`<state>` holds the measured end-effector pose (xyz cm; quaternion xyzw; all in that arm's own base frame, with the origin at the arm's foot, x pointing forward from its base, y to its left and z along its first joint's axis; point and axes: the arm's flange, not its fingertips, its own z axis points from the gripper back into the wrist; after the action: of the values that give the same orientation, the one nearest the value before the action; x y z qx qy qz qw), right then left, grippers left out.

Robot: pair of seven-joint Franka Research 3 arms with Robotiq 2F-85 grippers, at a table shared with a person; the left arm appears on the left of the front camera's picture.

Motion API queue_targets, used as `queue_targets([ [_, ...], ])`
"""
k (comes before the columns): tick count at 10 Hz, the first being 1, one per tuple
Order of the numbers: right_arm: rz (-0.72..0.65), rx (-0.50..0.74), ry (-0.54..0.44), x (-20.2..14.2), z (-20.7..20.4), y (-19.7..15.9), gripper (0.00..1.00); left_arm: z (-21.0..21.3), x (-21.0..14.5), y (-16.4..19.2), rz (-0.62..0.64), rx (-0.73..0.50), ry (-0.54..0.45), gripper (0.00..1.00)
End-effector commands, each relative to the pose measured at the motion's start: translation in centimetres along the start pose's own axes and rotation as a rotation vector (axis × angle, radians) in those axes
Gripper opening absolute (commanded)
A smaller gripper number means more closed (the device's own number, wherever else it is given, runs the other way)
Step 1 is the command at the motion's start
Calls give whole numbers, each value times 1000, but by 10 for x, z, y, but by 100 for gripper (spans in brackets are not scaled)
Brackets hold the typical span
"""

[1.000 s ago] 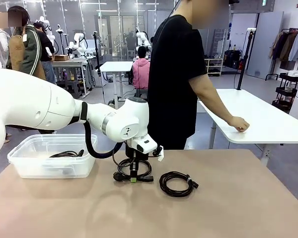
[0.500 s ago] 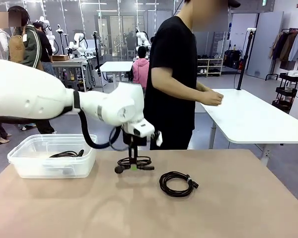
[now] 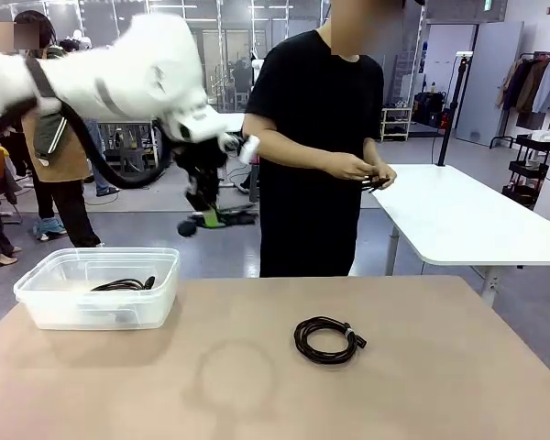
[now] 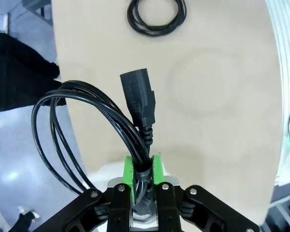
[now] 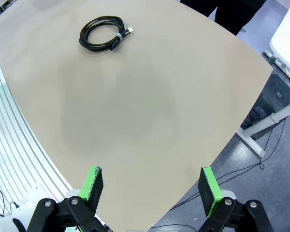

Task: Organize and store the cables.
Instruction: Place the Power Cable into the Organizing box.

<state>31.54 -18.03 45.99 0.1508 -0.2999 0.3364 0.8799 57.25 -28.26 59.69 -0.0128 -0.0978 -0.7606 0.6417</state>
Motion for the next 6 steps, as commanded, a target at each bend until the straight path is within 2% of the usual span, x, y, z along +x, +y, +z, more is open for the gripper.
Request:
queue_targets([
  [1,-7,5,-8,1,1,0,100,9,-44,-17,-2,-13,-3,0],
  [3,-7,5,-8,1,1,0,100,28,-95,-30,-7,30,27,0],
  [6,-7,5,-8,1,1,0,100,30,-191,-45,-29,68,77,0],
])
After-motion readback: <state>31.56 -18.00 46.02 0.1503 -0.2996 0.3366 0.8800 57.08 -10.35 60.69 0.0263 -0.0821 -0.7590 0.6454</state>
